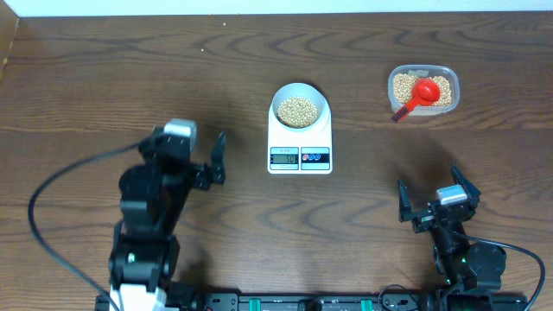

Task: Scoop item into bowl and weigh 50g on scale

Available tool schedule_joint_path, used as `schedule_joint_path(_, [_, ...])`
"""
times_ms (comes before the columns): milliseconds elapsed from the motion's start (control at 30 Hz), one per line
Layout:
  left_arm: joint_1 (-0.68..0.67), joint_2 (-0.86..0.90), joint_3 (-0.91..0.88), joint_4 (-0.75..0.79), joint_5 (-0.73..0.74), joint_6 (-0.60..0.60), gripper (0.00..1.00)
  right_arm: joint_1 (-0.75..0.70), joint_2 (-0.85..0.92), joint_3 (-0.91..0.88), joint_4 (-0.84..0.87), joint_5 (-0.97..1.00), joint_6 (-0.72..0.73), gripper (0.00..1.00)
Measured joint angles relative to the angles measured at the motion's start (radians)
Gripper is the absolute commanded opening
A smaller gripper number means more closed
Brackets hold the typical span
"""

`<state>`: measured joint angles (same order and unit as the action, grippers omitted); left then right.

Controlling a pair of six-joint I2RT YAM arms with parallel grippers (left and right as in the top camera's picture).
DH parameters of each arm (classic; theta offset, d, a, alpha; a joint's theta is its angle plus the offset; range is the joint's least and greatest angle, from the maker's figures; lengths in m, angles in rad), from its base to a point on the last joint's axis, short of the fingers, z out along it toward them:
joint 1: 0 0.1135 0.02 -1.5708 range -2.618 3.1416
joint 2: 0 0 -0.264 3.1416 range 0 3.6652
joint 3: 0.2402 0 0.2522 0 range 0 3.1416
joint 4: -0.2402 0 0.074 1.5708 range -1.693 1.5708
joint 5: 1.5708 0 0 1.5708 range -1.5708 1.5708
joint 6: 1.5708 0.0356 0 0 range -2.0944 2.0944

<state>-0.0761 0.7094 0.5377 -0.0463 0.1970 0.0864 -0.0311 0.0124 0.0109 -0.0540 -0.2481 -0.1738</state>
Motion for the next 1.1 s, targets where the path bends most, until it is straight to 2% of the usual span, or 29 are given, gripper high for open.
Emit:
schedule_joint_path(267, [0.079,-0.307,-0.243,0.005,0.007,0.000,1.00,0.000,0.000,0.000,0.000,0.002,0.000,0.99])
schedule_joint_path(600, [0.093,-0.563,-0.474,0.074,0.006,0.000,1.00,0.000,0.000,0.000,0.000,0.002,0.000,0.99])
schedule_joint_path(900, [0.093,-0.686,-0.522,0.035,-0.016,0.001,1.00,0.000,-0.001,-0.001,0.000,0.002,0.000,0.99])
schedule_joint_path(1100, [0.093,-0.698,-0.521,0.032,-0.024,0.000,0.99,0.000,0.000,-0.001,0.000,0.002,0.000,0.99])
